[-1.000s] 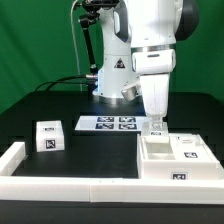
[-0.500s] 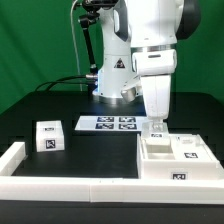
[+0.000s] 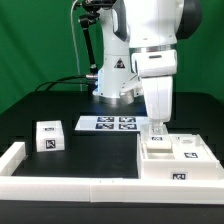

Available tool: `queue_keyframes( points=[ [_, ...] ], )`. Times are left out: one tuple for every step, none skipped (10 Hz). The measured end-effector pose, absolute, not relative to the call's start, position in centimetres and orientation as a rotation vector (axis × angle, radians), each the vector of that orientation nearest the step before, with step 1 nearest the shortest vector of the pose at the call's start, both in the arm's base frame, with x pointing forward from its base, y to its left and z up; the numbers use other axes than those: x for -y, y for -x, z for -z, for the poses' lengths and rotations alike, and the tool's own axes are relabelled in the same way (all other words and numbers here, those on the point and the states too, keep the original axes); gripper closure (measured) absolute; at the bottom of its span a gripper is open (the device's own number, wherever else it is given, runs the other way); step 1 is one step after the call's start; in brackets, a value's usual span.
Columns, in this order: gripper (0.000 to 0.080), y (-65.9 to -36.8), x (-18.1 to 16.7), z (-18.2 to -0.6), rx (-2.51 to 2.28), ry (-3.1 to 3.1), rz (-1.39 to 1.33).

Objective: Assemble cabinet

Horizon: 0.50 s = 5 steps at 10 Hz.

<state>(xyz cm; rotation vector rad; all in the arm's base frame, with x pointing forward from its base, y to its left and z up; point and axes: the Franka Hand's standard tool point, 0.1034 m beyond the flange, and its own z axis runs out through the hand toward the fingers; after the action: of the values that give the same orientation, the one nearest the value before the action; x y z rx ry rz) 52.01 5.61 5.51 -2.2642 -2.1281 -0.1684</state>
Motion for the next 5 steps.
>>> queue_keyframes(
  points=[
    [0.0729,-53.1,-5.5,-5.6,2.130,2.264,0.180],
    [0.0729,-53.8,-5.5,-5.6,2.125,2.261,0.172],
    [0.0729,-54.9,-5.5,-5.6,2.119,2.263,0.174],
    [0.0729,-56.0,-5.4,-5.7,2.114,2.268,0.182],
    [0.0729,-56.9,-5.4,-5.7,2.111,2.274,0.195]
  ],
)
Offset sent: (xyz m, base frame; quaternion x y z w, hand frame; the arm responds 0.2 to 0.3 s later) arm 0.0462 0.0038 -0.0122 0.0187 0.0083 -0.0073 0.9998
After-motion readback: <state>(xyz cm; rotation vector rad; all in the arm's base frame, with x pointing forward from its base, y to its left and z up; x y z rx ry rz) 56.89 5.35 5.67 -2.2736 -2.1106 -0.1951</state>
